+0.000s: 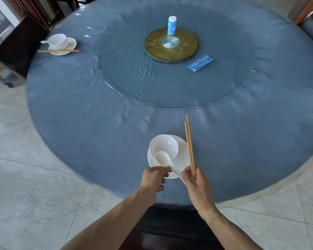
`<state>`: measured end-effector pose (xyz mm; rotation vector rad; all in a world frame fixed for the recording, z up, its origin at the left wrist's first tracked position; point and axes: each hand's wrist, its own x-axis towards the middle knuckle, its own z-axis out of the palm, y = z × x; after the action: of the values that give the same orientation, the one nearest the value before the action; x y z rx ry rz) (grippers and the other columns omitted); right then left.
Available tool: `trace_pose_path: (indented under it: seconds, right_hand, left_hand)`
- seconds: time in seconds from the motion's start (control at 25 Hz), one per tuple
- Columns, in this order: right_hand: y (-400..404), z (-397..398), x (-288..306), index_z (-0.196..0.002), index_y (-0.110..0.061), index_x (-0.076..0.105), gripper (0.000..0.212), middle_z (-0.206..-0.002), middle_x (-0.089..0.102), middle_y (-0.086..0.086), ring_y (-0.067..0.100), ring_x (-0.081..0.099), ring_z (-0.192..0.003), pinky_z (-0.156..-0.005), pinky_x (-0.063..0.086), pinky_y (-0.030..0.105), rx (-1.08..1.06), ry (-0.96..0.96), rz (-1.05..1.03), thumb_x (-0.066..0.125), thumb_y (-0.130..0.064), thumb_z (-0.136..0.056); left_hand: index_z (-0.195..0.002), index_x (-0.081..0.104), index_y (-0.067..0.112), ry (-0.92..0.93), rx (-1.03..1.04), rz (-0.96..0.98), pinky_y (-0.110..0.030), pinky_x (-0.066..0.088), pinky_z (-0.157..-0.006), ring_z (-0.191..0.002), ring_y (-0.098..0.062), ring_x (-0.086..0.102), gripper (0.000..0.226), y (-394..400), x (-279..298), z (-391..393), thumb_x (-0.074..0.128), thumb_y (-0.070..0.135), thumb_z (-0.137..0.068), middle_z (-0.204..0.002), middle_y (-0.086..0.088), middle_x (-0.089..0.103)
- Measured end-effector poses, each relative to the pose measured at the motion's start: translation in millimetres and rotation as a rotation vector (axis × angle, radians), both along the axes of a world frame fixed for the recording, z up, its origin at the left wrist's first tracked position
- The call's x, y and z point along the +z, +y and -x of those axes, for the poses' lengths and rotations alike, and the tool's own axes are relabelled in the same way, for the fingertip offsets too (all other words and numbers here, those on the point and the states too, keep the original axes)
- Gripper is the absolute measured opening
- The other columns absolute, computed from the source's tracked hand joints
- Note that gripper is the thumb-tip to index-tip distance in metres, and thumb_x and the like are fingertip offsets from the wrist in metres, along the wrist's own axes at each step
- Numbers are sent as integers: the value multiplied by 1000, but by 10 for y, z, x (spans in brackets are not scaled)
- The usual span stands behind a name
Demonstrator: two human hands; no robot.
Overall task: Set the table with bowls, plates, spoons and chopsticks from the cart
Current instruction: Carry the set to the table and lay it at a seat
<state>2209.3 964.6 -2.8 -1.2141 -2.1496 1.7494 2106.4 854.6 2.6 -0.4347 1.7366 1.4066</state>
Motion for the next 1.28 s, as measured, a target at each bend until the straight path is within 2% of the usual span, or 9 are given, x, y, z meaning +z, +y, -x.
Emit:
trace_pose_path:
  seconds: [0.12, 0.24, 0.36, 0.56, 0.72, 0.88, 1.04, 1.16, 1.28]
  right_hand:
    - [51, 107, -47, -87, -24, 64, 7, -79, 70, -17, 1, 69, -75, -71, 51, 19, -21, 34, 47, 63, -23, -94]
    - [55, 285, -115, -83, -26, 66, 10, -77, 71, -16, 2, 67, -76, -68, 49, 11, -11, 21, -14, 65, -22, -92]
    - [26, 467, -227, -82, -27, 66, 11, -79, 73, -13, 5, 67, -79, -70, 50, 16, -37, -9, -26, 65, -24, -92]
    - [-56, 628, -377, -83, -25, 67, 11, -77, 71, -17, -2, 63, -76, -67, 48, 18, -55, -63, -41, 64, -28, -93]
    - [-137, 628, -450, -81, -27, 67, 12, -72, 69, -16, -2, 62, -72, -59, 44, 10, -89, -43, -37, 65, -27, -93]
    - [-144, 625, -487, -83, -24, 68, 12, -82, 67, -7, 7, 62, -75, -66, 44, 21, -92, -70, -52, 64, -27, -94]
    - [-87, 608, -426, -84, -24, 69, 14, -90, 62, -3, 9, 60, -81, -68, 42, 20, -87, -73, -58, 62, -32, -94]
    - [4, 498, -314, -80, -24, 63, 24, -88, 61, -5, 6, 58, -80, -66, 41, 20, -200, -63, -60, 54, -38, -97]
    - [192, 303, -270, -91, -24, 68, 25, -78, 62, -5, 12, 58, -76, -74, 42, 28, -271, -61, 20, 47, -32, -101]
  left_hand:
    - [-79, 76, 6, 46, -60, 35, -21, 32, -40, -49, -11, 45, 20, 32, -21, 90, 70, 24, -86, -64, 3, 62]
    - [-70, 75, 16, 198, -209, 118, -20, 37, -42, -47, -9, 49, 27, 96, -59, 103, 65, 34, -87, -65, 6, 70]
    - [-69, 76, 18, 276, -263, 163, -18, 42, -45, -46, -5, 50, 27, 135, -115, 141, 66, 35, -87, -67, 6, 72]
    - [-68, 76, 14, 164, -148, 161, -22, 39, -43, -46, -7, 50, 22, 123, -198, 275, 72, 28, -84, -65, 4, 72]
    - [-72, 77, 9, 101, -80, 163, -23, 37, -44, -46, -10, 49, 18, 142, -248, 283, 75, 24, -82, -67, 0, 74]
    - [-75, 78, 8, 52, -52, 170, -25, 39, -46, -48, -12, 50, 15, 153, -281, 289, 75, 20, -83, -70, -3, 76]
    - [-74, 77, 8, 51, -47, 175, -22, 40, -42, -44, -9, 49, 15, 152, -296, 293, 73, 18, -83, -66, -1, 75]
    - [-72, 75, 8, 77, -26, 176, -21, 38, -40, -42, -9, 47, 16, 85, -306, 316, 71, 16, -85, -65, -1, 75]
    - [-67, 74, 12, 140, -123, 213, -22, 36, -41, -41, -11, 46, 21, -48, -316, 276, 70, 23, -84, -64, -2, 73]
